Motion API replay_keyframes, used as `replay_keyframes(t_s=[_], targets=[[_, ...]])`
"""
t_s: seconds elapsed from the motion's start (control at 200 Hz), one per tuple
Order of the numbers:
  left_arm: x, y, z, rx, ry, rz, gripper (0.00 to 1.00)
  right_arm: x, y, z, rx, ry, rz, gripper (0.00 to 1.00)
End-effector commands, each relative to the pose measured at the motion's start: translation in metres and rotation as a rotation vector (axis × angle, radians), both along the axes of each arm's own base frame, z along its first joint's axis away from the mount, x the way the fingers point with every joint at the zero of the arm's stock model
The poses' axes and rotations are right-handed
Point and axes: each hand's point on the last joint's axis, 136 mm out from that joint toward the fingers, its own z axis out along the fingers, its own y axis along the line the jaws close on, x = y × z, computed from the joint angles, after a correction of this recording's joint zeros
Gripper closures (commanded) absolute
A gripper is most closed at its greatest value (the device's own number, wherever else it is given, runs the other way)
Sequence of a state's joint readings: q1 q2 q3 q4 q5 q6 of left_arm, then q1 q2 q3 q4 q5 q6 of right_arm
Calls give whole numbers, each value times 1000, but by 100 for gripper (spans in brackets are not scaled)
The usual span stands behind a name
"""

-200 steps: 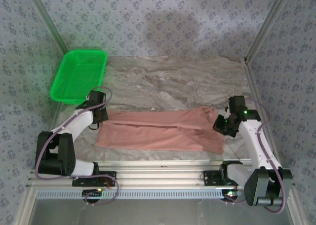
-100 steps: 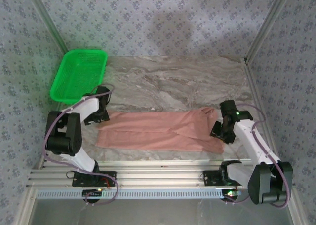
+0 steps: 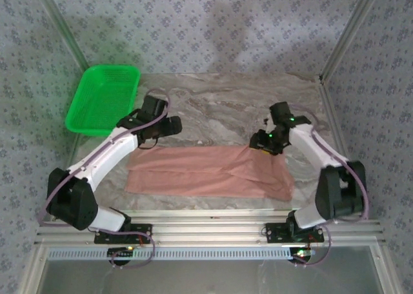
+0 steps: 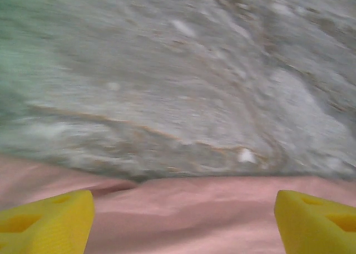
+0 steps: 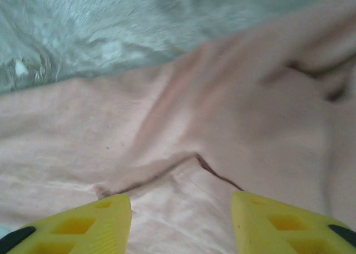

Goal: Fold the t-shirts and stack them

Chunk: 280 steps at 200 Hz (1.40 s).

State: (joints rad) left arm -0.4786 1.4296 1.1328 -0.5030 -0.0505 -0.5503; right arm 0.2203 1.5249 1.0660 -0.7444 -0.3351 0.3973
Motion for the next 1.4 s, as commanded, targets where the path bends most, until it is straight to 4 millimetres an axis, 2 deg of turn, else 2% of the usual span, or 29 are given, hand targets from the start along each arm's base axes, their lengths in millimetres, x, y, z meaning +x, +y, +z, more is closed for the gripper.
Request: replay_keyframes(t_s=[0.0,0.12,0.28,0.48,0.665,0.824,0.944,1.049,1.269,1.394], targets=[[-4,-35,-11,-109,13,-122,17,0,14,-12,39,21,117,51],[-12,-35,-11,-118,-3,-132,17,6,16,-19,29,11,144,54],[-24,-24,2,-104,-38,-130,17,-4,15,-43,-20,64,218,58],[-41,-1,22,-66,-78,-87,17,-18,14,-57,-58,84,258,59],[-53,20,27,-41,-96,-39,16,-31,16,-67,-108,106,313,65],[-56,35,29,-24,-102,-10,16,-34,16,-63,-131,84,317,77],[-57,44,28,-15,-100,8,16,-35,18,-60,-136,66,337,95],[-59,51,27,-9,-101,23,16,-41,28,-51,-130,29,371,100],[-61,55,21,-9,-97,32,16,-59,45,-27,-90,-56,405,100],[-61,54,15,-16,-85,30,16,-80,51,-26,-74,-42,442,100]])
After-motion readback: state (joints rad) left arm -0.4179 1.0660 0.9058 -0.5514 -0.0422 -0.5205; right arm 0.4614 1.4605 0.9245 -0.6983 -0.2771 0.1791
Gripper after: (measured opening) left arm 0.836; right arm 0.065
